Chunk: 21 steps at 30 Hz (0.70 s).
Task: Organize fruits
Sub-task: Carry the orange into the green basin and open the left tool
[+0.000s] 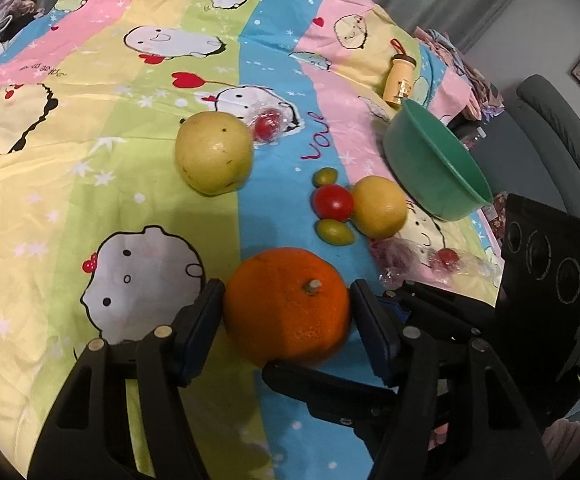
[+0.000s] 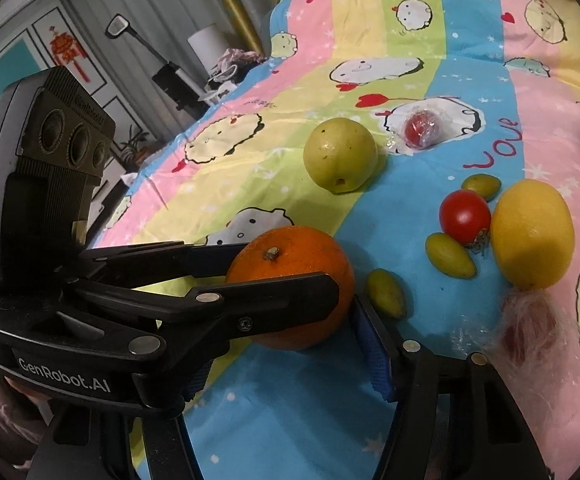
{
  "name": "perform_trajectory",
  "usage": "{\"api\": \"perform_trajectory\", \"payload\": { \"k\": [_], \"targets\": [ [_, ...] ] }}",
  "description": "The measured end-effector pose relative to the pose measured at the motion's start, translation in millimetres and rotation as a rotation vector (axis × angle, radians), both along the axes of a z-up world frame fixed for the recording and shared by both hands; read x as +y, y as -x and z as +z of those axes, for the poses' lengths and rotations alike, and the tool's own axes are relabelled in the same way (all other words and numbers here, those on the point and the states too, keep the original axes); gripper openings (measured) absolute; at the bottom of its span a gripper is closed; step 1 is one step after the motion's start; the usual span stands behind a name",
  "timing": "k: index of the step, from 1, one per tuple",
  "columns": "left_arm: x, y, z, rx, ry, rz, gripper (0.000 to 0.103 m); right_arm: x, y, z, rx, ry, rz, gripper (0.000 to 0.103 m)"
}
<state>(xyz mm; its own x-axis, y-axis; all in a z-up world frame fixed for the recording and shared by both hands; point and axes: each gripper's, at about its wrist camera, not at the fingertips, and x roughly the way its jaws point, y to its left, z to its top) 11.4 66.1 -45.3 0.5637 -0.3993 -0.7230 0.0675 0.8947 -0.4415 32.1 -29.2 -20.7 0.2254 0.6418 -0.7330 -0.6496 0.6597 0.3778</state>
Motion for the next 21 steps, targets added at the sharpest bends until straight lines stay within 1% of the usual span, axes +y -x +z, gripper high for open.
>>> {"api": "perform_trajectory", "payload": {
  "k": [6, 12, 21],
  "targets": [
    [-18.6, 3.8, 20.1, -0.043, -0.026, -0.023, 0.064, -14.6, 6.4, 17.8, -0.045, -0.026, -0.022, 0.064],
    [-46.0, -1.8, 47.3, -0.109, -0.061, -0.071, 0.064, -40.6, 8.8, 44.4, -0.112, -0.061, -0.077, 0.064],
    [-100.3, -33.6, 83.2, -0.194, -0.063, -0.183, 0.064, -93.4, -3.2, 76.4, -0.206, -0.094, -0.199, 0.064]
  ]
}}
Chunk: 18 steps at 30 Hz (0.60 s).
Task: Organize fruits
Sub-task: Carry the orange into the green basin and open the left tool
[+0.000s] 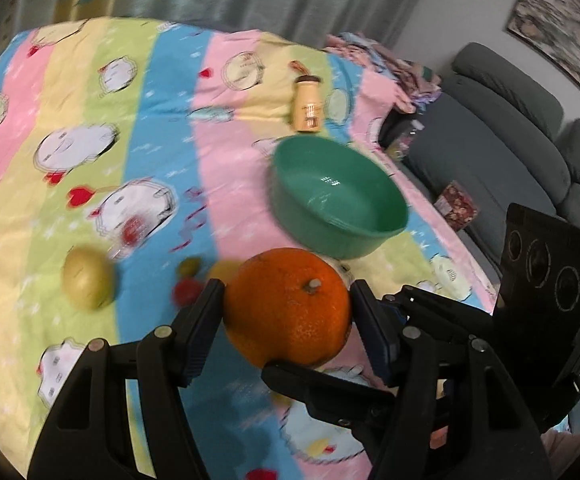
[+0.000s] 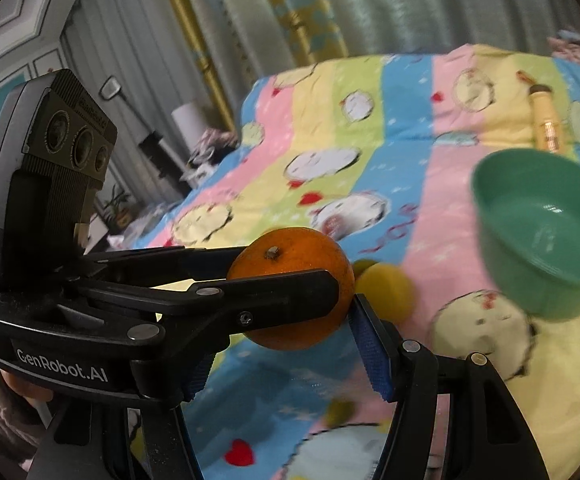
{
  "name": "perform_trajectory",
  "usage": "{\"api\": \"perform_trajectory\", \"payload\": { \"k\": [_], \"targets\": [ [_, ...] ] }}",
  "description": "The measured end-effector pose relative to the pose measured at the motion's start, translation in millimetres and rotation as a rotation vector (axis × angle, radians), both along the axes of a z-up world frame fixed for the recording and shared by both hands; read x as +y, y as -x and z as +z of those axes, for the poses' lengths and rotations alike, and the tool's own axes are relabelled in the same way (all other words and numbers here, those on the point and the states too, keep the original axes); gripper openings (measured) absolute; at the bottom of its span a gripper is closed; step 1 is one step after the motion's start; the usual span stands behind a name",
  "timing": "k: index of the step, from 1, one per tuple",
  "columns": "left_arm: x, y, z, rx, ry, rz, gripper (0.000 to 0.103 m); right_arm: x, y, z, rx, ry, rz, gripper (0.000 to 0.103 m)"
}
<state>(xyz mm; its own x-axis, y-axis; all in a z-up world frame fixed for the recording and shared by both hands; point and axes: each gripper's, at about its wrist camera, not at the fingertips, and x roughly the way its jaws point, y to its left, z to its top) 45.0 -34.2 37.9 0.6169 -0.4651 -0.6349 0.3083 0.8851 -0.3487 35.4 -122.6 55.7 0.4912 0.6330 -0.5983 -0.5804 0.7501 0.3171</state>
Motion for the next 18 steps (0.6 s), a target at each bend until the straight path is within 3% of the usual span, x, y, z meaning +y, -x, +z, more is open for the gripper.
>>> {"api": "perform_trajectory", "payload": {
  "k": [10, 18],
  "targets": [
    [-70.7, -68.1, 17.2, -0.007, 0.047, -0.142, 0.064, -70.7, -46.8, 14.9, -0.051, 0.028, -0.165, 0.064],
    [-101.4, -124.0, 2.5, 0.078, 0.103, -0.169, 0.064, -104.3, -95.9, 5.3, 0.007, 0.068, -0.211, 0.064]
  ]
}}
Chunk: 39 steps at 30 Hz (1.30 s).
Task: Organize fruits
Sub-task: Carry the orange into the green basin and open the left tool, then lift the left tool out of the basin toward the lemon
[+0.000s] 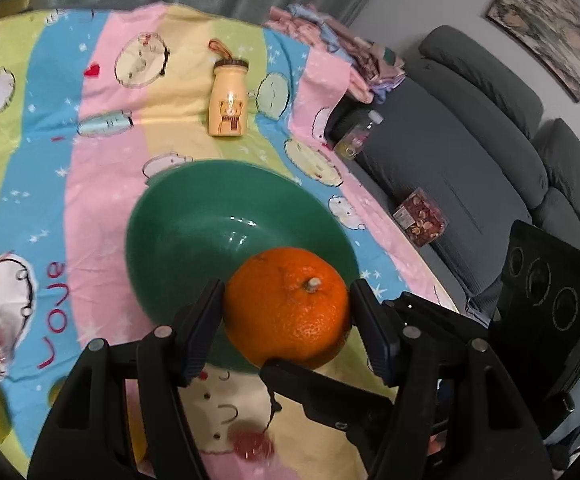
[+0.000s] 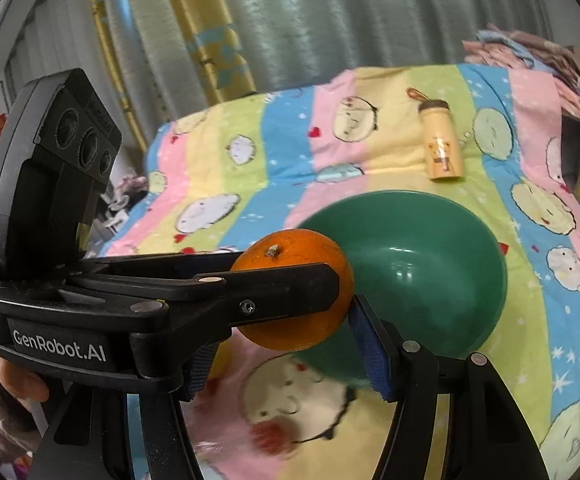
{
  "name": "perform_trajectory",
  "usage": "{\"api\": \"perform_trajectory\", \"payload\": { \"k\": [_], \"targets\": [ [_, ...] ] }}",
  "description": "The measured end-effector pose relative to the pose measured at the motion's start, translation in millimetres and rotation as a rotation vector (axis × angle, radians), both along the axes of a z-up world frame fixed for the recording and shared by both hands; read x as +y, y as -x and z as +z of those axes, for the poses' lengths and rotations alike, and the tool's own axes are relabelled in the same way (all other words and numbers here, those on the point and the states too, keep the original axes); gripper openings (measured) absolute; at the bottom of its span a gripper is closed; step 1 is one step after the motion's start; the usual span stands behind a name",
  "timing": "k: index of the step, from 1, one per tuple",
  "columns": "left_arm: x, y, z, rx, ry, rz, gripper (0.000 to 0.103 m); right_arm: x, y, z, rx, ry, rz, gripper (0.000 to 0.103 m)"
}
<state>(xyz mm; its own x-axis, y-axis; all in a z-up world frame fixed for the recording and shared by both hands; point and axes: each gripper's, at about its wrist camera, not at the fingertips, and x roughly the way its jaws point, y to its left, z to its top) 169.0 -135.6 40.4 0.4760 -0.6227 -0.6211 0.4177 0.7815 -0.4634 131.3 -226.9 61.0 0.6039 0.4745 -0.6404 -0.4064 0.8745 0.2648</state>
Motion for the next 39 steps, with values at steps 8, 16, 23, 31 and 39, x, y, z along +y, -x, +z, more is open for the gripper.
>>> {"api": "perform_trajectory", "payload": {
  "k": [8, 16, 23, 31, 39],
  "targets": [
    [-4.7, -21.7, -30.8, 0.127, 0.003, 0.016, 0.065, -3.4, -19.7, -27.9, 0.112, 0.059, -0.010, 0.064],
    [3.8, -20.3, -28.4, 0.140, 0.016, 0.036, 0.070, -1.5, -17.2, -23.1, 0.093, 0.145, -0.022, 0.073],
    [33.1, 0.9, -2.9, 0.045, 0.015, 0.084, 0.081, -15.4, -9.1, -8.9, 0.073, 0.119, -0.071, 0.073],
    [90.8, 45.7, 6.0, -0.010, -0.065, 0.208, 0.089, -8.9, 28.7, -7.7, 0.075, 0.066, -0.044, 0.073],
    [153.5, 102.6, 6.5, -0.053, -0.112, 0.366, 0.102, 1.9, 66.7, -2.6, 0.075, -0.001, -0.007, 0.073]
  ]
}}
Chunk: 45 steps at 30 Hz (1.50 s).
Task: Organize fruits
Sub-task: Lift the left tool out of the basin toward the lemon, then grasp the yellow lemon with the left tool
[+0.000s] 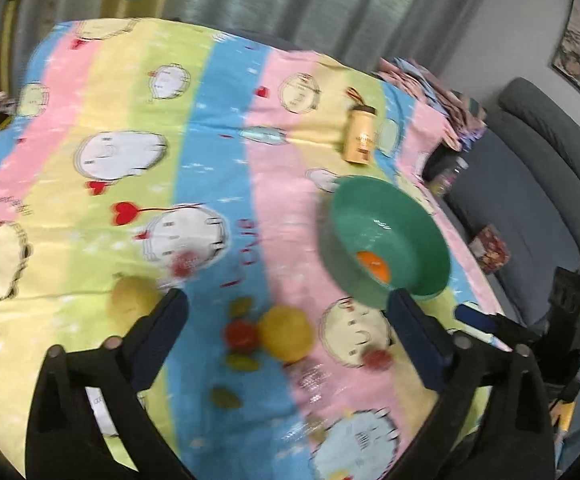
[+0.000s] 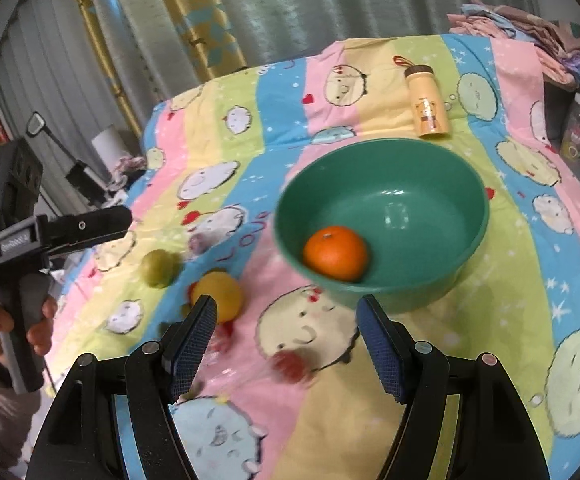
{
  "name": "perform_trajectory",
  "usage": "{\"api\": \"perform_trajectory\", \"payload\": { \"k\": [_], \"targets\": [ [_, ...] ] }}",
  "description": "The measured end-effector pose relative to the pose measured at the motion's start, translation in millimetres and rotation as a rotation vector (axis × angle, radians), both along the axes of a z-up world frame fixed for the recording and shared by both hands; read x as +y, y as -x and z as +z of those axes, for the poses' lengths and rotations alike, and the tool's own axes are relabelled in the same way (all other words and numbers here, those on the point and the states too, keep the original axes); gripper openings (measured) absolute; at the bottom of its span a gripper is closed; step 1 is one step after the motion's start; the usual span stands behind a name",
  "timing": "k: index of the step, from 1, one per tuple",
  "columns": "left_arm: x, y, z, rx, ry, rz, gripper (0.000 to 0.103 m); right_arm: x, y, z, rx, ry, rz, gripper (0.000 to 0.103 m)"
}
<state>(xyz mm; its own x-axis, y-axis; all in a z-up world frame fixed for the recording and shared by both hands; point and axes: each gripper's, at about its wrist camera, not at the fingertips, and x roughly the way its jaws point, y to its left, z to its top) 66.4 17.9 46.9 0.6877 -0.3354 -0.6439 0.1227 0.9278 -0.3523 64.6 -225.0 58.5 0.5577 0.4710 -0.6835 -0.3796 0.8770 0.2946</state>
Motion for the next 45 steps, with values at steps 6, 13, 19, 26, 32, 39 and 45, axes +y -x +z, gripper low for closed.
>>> {"api": "perform_trajectory", "payload": {
  "k": [6, 13, 19, 26, 32, 39, 45],
  "targets": [
    [36.5, 38.7, -10.4, 0.000, -0.032, 0.092, 0.102, 12.3, 20.8, 2.0, 0.002, -0.010, 0.031, 0.073],
    [52.8, 70.5, -36.0, 0.057, -0.055, 0.146, 0.102, 25.7, 40.0, -2.3, 0.018, -0.026, 0.069, 0.073],
    [49.4, 80.6, -56.9, 0.111, -0.027, 0.105, 0.102, 39.3, 50.4, -14.7, 0.050, -0.021, 0.079, 0.073],
    [40.4, 81.7, -68.4, 0.128, -0.008, 0.059, 0.102, 54.2, 49.8, -28.3, 0.083, -0.006, 0.097, 0.073],
    [34.5, 76.6, -72.4, 0.116, 0.043, 0.003, 0.102, 74.3, 44.1, -32.6, 0.058, 0.030, 0.145, 0.073],
    [22.6, 60.3, -69.9, 0.093, 0.075, -0.044, 0.102, 90.4, 25.8, -39.5, 0.047, 0.071, 0.168, 0.073],
    [7.2, 40.4, -67.9, 0.062, 0.040, -0.099, 0.101, 101.0, 10.4, -45.8, 0.022, 0.154, 0.185, 0.073]
  ]
}}
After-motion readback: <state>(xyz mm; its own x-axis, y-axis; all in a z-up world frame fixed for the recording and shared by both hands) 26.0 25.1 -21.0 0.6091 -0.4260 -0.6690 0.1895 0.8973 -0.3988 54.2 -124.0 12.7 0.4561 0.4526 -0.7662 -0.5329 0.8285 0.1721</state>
